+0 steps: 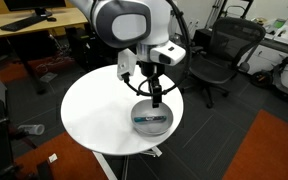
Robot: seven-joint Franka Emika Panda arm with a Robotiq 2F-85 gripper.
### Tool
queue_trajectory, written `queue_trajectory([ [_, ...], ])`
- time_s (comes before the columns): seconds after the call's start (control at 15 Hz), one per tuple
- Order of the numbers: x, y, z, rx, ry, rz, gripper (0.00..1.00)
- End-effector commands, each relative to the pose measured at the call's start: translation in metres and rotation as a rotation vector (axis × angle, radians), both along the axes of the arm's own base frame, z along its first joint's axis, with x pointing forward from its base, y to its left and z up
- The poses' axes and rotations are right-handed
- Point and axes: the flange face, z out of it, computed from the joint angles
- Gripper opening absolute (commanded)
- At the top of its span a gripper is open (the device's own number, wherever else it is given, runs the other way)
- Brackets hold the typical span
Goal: Pick up the black marker from the table and put it in the grey bowl
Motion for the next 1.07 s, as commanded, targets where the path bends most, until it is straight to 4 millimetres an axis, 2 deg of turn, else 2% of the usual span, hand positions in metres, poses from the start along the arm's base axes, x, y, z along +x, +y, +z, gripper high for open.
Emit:
queue_trajectory([
  [0.0, -0.038, 0.023, 0.037, -0.01, -0.002, 0.041, 1.0],
  [0.4, -0.086, 0.061, 0.08, -0.031, -0.029, 0.131, 1.0],
  [0.73, -0.113, 0.079, 0.1, -0.056, -0.046, 0.178, 1.0],
  [0.8, -0.095, 0.069, 0.092, -0.042, -0.019, 0.168, 1.0],
  [1.0, -0.097, 0.071, 0.093, -0.042, -0.02, 0.171, 1.0],
])
